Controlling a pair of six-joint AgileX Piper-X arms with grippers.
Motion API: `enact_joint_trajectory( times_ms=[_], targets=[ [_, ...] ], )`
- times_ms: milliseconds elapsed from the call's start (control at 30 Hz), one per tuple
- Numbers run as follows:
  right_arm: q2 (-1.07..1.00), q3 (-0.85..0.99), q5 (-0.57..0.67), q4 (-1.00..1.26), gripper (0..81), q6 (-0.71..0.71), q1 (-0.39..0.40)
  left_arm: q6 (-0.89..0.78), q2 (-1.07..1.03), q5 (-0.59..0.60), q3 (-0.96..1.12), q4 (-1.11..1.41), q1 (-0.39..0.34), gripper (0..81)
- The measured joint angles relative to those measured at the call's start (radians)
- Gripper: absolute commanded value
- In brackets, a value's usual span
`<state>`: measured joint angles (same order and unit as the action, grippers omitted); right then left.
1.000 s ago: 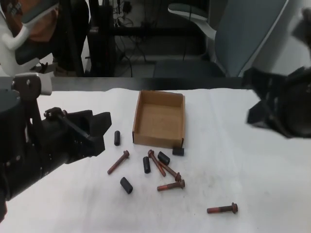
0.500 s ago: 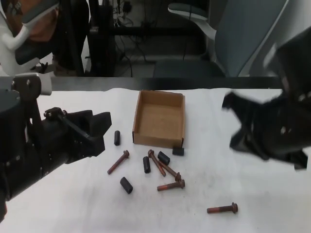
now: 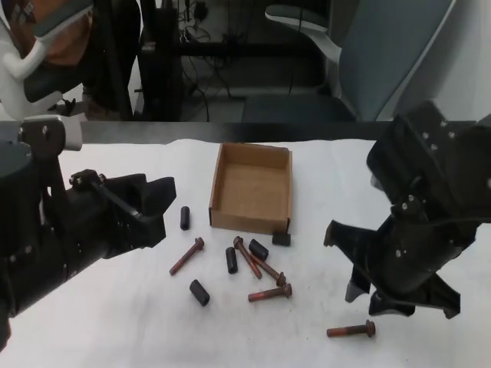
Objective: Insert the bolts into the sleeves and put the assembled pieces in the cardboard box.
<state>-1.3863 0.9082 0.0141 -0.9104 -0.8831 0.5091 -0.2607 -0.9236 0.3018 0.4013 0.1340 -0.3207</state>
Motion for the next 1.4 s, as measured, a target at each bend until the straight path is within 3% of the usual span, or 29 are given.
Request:
enact_joint_trajectory(
  times_ms=[400,433,500,567,833,1400],
  targets=[
    [-0.102,-0.032,0.005,-0.044,28.0,0.0,0.0,0.0,0.0,0.008,0.0,0.0,0.0,49.7],
    [-0.111,-0.041,0.009,-0.038,31.2,0.0,0.0,0.0,0.0,0.013,0.0,0.0,0.0,49.7],
    [-0.126,-0.057,0.009,-0.02,46.1,0.0,0.0,0.003,0.0,0.023,0.0,0.0,0.0,49.7],
    [-0.136,-0.066,0.011,0.011,53.6,0.0,-0.006,0.003,0.0,0.03,0.0,0.0,0.0,49.7],
    [-0.152,-0.066,0.011,0.13,53.5,0.0,-0.054,0.003,0.0,0.035,0.0,0.0,0.0,49.7],
    [-0.236,-0.061,-0.014,0.158,53.5,0.007,-0.055,0.06,0.0,0.035,0.0,0.0,0.0,49.7]
  ],
)
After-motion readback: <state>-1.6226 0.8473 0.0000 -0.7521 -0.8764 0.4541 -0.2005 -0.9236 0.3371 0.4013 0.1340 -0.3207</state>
